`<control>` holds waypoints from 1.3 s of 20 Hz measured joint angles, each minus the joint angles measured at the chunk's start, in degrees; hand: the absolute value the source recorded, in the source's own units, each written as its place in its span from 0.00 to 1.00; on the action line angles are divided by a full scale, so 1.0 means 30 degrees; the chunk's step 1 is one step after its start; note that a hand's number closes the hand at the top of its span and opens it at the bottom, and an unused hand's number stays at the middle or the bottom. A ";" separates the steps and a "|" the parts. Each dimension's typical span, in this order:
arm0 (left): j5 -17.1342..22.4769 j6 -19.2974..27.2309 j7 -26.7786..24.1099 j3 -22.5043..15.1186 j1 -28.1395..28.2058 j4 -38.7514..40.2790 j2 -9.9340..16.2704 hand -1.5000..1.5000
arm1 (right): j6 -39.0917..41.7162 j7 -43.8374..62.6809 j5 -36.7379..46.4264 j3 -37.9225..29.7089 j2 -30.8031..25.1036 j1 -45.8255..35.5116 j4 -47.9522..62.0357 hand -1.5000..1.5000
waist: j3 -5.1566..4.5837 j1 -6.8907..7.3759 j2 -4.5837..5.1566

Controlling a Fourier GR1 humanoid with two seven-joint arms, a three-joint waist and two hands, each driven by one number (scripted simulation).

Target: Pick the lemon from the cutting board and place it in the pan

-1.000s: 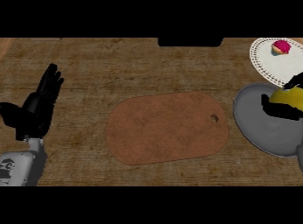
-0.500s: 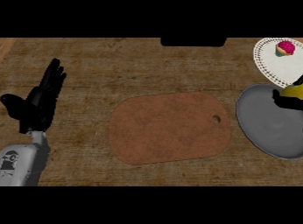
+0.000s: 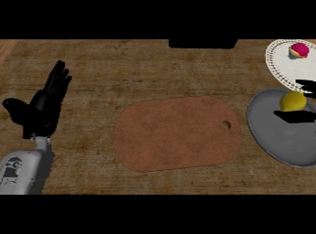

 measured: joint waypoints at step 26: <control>0.0187 -0.0232 -0.0521 0.1252 0.1705 -0.0278 0.0554 0.50 | 1.0547 -0.6311 -1.0345 -0.4867 0.1054 1.1724 -1.1216 0.00 | -0.0160 -0.1585 -0.0506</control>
